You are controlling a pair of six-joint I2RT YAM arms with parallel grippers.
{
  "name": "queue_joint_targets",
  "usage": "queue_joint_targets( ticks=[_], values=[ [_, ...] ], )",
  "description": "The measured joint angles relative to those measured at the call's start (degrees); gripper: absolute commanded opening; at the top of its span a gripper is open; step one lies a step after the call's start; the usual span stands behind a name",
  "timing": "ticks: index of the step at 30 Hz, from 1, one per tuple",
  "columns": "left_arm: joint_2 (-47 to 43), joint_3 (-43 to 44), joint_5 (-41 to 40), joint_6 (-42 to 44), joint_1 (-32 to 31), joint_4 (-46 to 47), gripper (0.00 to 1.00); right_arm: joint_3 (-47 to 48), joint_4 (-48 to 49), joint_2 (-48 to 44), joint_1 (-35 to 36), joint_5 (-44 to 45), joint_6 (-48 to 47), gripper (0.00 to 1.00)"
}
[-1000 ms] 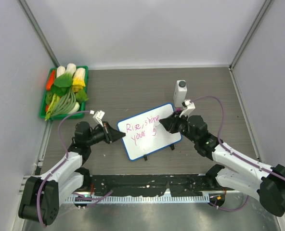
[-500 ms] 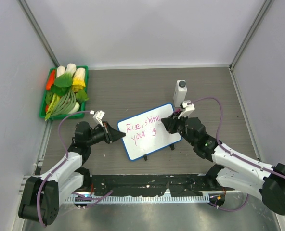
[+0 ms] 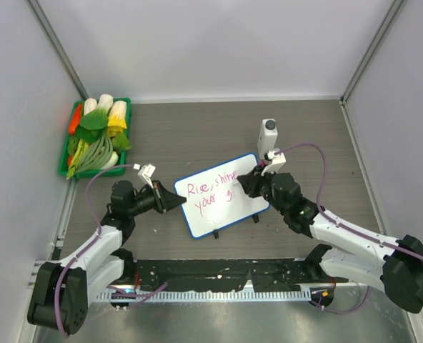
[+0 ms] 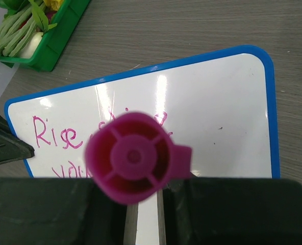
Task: Write a sentence on the whiteboard
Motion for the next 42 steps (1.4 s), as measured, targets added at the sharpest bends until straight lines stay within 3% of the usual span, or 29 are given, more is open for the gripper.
queue_joint_targets(
  ticks=[23,42],
  values=[
    [-0.11,0.00,-0.11,-0.04,0.00,-0.09,0.00,0.66,1.46,3.37,0.07,-0.24,1.31,0.01],
    [-0.11,0.00,-0.20,-0.04,0.00,-0.11,0.00,-3.98,1.44,0.46,1.29,-1.38,3.30,0.01]
  ],
)
